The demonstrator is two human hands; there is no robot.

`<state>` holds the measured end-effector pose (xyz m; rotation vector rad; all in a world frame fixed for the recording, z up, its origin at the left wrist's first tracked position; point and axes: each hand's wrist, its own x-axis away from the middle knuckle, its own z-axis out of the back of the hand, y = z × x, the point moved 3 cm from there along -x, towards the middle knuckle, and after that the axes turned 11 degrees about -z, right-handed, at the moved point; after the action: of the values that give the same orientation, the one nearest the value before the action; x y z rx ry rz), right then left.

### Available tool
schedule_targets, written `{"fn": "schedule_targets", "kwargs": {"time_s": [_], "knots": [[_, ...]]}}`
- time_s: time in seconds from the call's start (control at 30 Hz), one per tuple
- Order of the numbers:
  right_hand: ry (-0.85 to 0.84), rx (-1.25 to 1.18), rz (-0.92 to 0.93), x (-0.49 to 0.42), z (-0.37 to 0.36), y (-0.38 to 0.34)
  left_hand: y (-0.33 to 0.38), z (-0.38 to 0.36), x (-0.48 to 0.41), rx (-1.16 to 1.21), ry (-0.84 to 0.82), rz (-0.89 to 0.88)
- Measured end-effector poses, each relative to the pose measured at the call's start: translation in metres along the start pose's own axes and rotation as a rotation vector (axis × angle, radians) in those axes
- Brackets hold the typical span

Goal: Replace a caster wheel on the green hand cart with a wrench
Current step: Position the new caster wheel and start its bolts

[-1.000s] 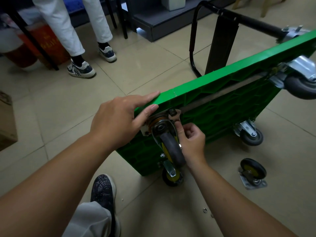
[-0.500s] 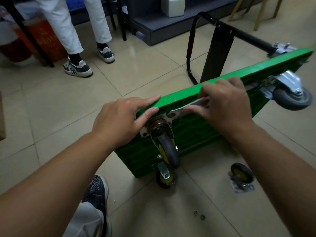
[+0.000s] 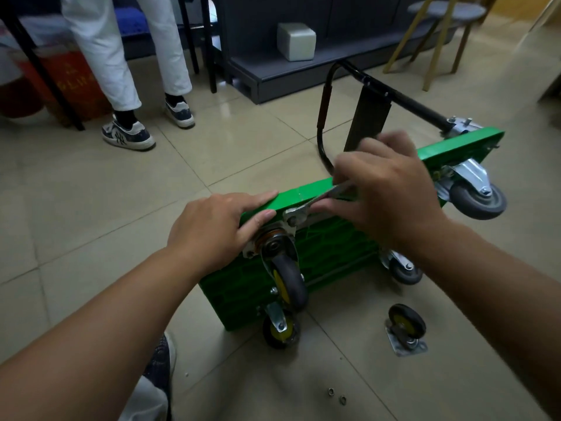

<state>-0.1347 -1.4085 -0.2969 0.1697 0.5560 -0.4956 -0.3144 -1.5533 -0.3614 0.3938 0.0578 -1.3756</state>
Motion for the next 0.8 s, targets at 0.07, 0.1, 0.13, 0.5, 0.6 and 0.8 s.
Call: {"fn": "schedule_targets", "kwargs": {"time_s": [0.07, 0.1, 0.13, 0.5, 0.6, 0.8], "knots": [[-0.045, -0.514, -0.460, 0.024, -0.011, 0.010, 0.000, 0.000, 0.000, 0.002, 0.000, 0.005], [-0.040, -0.794, -0.684, 0.039, -0.026, 0.011, 0.000, 0.000, 0.001, 0.003, 0.002, 0.004], [-0.005, -1.011, -0.864, 0.054, -0.044, 0.010, 0.000, 0.000, 0.000, 0.001, 0.005, 0.002], [0.055, -1.406, -1.210, 0.111, -0.157, -0.040, -0.002, 0.000, 0.001, 0.023, 0.040, -0.023], [0.062, -1.423, -1.201, 0.108, -0.168, -0.043, -0.001, 0.000, 0.002, 0.032, 0.052, -0.026], [0.044, -1.420, -1.160, 0.098, -0.182, -0.041, -0.002, -0.002, 0.002, 0.004, 0.055, -0.029]]}}
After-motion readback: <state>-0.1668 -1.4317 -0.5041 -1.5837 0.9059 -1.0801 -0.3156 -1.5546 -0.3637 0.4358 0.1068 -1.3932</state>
